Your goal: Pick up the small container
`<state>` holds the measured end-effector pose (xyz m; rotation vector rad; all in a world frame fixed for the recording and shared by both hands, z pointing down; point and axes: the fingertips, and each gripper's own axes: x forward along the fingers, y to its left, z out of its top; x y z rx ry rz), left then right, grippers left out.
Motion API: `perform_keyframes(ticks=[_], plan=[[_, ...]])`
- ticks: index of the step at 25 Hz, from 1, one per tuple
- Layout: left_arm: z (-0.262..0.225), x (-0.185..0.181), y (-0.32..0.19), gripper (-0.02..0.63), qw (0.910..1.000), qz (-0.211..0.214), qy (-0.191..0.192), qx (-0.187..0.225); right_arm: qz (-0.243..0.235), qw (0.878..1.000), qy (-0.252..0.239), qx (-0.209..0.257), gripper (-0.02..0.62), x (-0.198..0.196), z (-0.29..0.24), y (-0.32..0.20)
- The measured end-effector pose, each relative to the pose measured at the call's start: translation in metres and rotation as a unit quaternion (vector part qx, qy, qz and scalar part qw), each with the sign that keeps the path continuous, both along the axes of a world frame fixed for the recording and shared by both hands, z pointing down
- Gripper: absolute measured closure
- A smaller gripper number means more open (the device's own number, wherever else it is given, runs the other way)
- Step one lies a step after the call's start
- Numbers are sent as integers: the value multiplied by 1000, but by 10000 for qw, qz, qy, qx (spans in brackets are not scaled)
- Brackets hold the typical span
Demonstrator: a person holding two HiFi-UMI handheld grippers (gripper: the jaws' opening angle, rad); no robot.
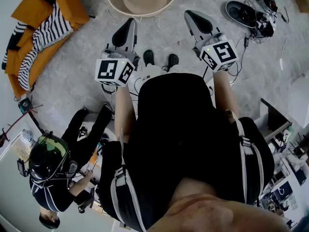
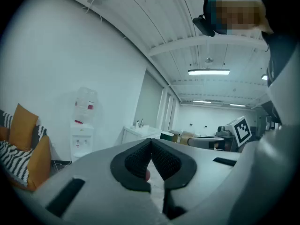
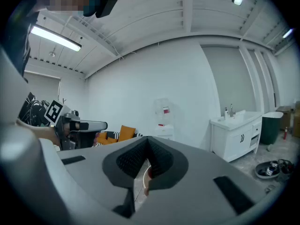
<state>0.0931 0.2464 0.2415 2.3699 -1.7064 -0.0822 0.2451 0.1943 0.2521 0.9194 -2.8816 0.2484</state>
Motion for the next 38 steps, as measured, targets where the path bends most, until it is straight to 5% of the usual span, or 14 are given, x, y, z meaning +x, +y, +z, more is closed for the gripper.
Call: perform_keyframes(ticks=[13,20,38], plan=[[6,26,9,589,9996,-168,211,-101,-172,9995,-195,-191,594,24,5,13],[22,30,8,589,9993,-106,-232,-285,-232,9992,-93,-301,594,20,18,8],[41,-98,-73,589,9994,214,-105,-237,207,9991,144,-353,594,-99,24,-70]])
